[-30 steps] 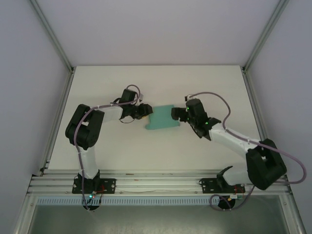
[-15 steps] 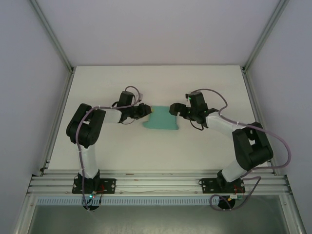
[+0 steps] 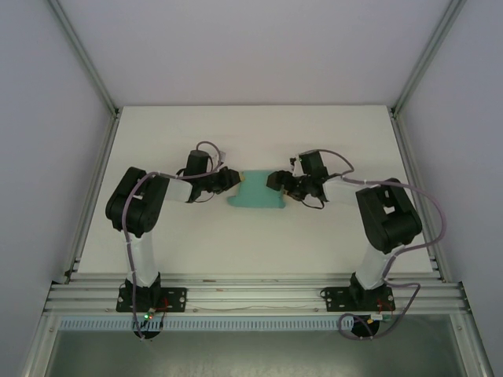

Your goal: Assemble paper box

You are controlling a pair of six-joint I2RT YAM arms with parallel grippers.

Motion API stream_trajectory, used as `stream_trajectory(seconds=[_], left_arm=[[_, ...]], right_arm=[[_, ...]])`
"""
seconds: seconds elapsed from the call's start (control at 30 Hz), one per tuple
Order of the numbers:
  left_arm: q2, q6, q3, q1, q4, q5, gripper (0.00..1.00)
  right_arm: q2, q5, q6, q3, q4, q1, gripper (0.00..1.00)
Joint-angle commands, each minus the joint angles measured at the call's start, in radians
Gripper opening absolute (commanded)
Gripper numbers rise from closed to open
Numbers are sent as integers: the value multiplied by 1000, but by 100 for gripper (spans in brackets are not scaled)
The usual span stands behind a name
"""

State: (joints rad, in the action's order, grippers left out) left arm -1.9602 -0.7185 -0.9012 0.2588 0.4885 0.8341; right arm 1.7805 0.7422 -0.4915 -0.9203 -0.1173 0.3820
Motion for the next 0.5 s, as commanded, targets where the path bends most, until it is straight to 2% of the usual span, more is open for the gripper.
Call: stream_trajectory(seconds=[0.0, 0.13, 0.2, 0.27, 0.3, 0.4, 0.47], left_arm=[[-52, -1, 41, -5, -96, -36, 14], [-31, -21, 41, -5, -34, -48, 17], [-6, -27, 39, -5, 5, -56, 22], [33, -18, 33, -5, 29, -65, 31], [46, -1, 25, -6, 20, -77, 39], [159, 101, -18, -6, -65, -149, 97], [240, 211, -42, -4, -125, -203, 100]], right_arm=[[19, 151, -111, -14, -197, -8, 69], [-1, 141, -131, -10, -222, -17, 50], [-17, 142, -132, -14, -211, -19, 49], [-32, 132, -130, -20, -187, -22, 48], [-41, 126, -128, -23, -170, -25, 48], [-70, 96, -142, -29, -123, -37, 48], [-92, 85, -189, -30, -111, -55, 48]])
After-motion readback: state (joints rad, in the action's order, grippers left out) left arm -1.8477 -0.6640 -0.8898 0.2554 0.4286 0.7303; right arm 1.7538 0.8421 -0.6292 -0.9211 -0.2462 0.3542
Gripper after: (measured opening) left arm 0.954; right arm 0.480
